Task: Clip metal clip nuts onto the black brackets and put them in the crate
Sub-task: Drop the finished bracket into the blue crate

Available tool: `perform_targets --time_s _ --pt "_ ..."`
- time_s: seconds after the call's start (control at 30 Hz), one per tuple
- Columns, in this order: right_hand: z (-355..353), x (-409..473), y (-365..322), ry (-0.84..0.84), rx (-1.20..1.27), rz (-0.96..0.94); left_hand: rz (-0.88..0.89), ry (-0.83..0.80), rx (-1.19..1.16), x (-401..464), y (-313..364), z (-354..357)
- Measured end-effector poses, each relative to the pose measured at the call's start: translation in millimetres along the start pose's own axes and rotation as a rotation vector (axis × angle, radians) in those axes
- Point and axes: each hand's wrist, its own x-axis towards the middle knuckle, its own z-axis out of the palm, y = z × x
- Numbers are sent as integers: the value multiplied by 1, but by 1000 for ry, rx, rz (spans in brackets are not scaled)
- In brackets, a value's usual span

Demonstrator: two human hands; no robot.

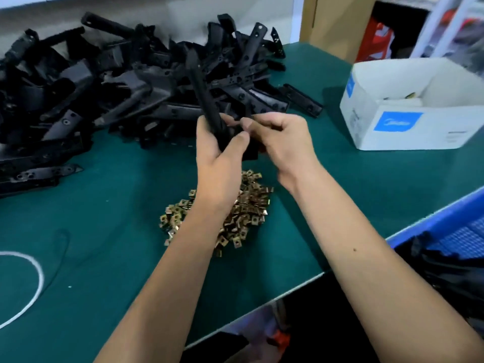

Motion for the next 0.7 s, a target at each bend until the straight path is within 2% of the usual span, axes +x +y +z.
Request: perform_targets --time_s 0.13,0.27,0.43,0.53,0.7 --pt "-88 -7 -14 247 -85 -69 -20 -170 11 -20 -1 89" --pt "-193 -41 -24 426 -109 -91 -135 -347 10 -59 -9 183" --pt "-293 -100 -10 574 16 -8 -377 -627 38 -131 -41 273" --pt "-352 -139 20 693 -158 147 -533 -774 70 -176 -73 294" --pt "-437 -193 84 884 -580 541 -787 -838 160 -216 -120 293"
